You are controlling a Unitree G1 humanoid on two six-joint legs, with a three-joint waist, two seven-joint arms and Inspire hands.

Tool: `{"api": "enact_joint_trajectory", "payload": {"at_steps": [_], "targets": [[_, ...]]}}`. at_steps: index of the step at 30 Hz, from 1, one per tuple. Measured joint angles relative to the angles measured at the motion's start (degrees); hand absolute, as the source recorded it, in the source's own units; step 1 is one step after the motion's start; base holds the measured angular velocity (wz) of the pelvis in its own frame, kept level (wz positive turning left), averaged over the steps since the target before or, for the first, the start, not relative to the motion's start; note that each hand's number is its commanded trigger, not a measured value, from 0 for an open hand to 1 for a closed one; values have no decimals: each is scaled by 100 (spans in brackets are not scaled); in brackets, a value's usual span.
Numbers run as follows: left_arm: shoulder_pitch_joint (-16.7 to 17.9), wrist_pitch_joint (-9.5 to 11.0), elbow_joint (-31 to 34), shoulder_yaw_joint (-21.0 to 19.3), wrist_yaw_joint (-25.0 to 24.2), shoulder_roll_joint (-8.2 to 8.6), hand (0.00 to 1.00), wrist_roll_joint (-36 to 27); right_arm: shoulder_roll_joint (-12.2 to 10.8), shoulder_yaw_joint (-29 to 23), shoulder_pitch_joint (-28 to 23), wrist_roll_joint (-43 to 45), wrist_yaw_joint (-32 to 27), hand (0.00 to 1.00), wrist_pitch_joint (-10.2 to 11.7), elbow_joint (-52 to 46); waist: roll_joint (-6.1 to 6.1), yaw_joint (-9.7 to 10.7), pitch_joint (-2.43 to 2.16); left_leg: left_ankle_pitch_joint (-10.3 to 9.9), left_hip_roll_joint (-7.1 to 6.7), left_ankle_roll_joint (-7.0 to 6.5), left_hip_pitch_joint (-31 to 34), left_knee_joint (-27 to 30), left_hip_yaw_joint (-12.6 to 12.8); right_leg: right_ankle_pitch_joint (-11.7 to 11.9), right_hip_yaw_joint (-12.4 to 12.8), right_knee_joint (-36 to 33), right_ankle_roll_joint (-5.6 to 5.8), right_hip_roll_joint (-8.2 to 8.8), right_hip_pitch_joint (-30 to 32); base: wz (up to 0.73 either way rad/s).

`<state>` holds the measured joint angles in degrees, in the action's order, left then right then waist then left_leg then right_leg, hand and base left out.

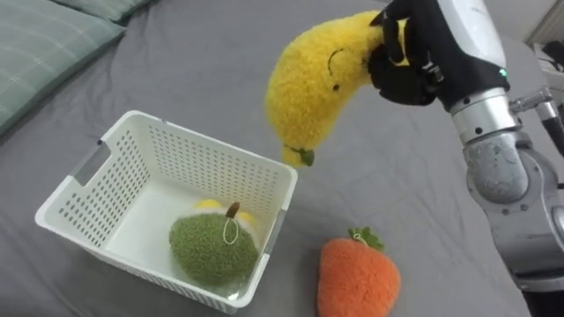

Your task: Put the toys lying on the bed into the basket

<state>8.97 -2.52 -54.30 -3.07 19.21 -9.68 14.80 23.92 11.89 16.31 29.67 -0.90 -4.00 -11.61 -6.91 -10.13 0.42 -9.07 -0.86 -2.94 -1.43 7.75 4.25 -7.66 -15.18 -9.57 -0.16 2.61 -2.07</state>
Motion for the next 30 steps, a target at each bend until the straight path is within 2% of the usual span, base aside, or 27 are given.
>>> {"api": "enact_joint_trajectory", "payload": {"at_steps": [8, 11, 12, 13, 14, 17, 18, 22, 23, 24, 26, 29, 30], "targets": [[-216, -5, 41, 1, -1, 2, 0, 105, -425, 353, 121, 0, 232, 100, -112, 1, -53, -164, 16, 0, 0, 0, 21, -2, -49, -1, -73, 4, 1, 1, -20, 3], [-238, -13, 41, 0, -5, -10, 0, 107, -469, 626, 204, 1, 349, 100, -185, 1, -93, -218, 18, 0, -3, 0, -6, -4, -55, -4, -76, 5, 7, 5, -50, 0], [-267, -14, 41, 0, -7, -5, 0, 107, -506, 723, 261, 15, 444, 91, -238, 2, -107, -256, 17, 0, -6, 0, -5, -4, -55, -6, -75, 5, 9, 6, -45, 0], [-285, -14, 41, 3, -13, -3, 0, 108, -540, 739, 270, 21, 506, 68, -239, 2, -114, -279, 15, 0, -6, 0, -6, -4, -56, -6, -76, 4, 9, 8, -45, 0], [-312, -14, 41, 7, -19, -3, 0, 107, -604, 780, 282, 45, 602, 60, -239, 2, -124, -297, 7, 0, -7, 0, -6, -3, -73, -6, -78, 3, 9, 9, -51, 10], [-323, -12, 41, 4, -44, -7, 0, 108, -702, 911, 311, 145, 784, 53, -238, 2, -141, -329, 1, 2, -20, -3, -12, 4, -140, -8, -86, 8, 13, 17, -87, 10], [-330, -12, 41, 3, -92, -7, 0, 128, -741, 966, 322, 256, 837, 50, -237, 10, -120, -378, 22, 2, -23, -4, -11, 5, -140, -8, -66, 9, 13, 17, -85, 0], [-401, -14, 39, 8, -127, 10, 0, 357, -837, 1113, 322, 298, 873, 50, -236, 54, -132, -500, 31, 3, -25, -5, -16, 6, -144, -9, -62, 9, 14, 17, -84, 0], [-419, -14, 39, 19, -127, 16, 0, 358, -850, 1194, 321, 308, 876, 45, -218, 116, -129, -558, 34, 3, -27, -5, -19, 6, -144, -9, -61, 9, 14, 17, -88, 0], [-438, -13, 39, 49, -127, 23, 0, 358, -894, 1223, 321, 315, 912, 34, -207, 217, -127, -592, 37, 5, -31, -8, -17, 6, -145, -9, -61, 11, 14, 20, -87, 0], [-443, -10, 39, 114, -127, 27, 0, 360, -931, 1234, 318, 317, 972, 27, -208, 299, -125, -588, 40, 8, -44, -14, -10, 6, -174, -9, -63, 20, 15, 25, -89, 6], [-444, -10, 39, 109, -127, 36, 0, 367, -929, 1226, 313, 316, 980, 8, -205, 299, -137, -585, 44, 12, -77, -20, 20, 6, -218, -13, -62, 97, 25, 32, -119, 7], [-443, -10, 39, 102, -128, 39, 0, 401, -928, 1226, 311, 318, 981, 7, -206, 306, -133, -583, 46, 11, -79, -20, 20, 4, -223, -13, -62, 96, 26, 33, -119, 3]]}}
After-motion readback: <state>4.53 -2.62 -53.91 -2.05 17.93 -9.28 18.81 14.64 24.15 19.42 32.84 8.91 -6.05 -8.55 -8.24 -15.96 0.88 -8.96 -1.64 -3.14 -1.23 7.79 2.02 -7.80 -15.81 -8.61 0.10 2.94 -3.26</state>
